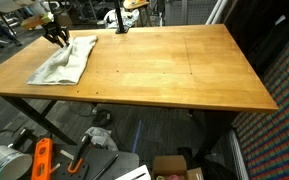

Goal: Fold the cloth

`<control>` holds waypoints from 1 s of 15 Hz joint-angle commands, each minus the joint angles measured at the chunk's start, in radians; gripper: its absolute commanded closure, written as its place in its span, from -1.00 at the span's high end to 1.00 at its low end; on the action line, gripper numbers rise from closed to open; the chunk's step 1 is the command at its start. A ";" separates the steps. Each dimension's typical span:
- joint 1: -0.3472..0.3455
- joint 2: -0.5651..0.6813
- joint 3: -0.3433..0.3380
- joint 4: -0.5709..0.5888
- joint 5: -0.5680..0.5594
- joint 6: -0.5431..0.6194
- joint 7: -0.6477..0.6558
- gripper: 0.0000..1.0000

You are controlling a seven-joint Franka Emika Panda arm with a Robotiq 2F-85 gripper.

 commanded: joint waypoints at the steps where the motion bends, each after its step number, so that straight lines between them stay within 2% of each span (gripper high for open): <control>1: -0.004 0.013 -0.006 0.034 0.038 0.004 -0.025 -0.76; 3: -0.013 -0.008 -0.003 0.025 0.057 -0.002 -0.022 -0.84; 9: -0.054 -0.041 -0.004 0.067 0.183 -0.027 0.051 -0.72; 15: -0.036 -0.025 -0.042 0.150 0.265 0.042 0.267 -0.79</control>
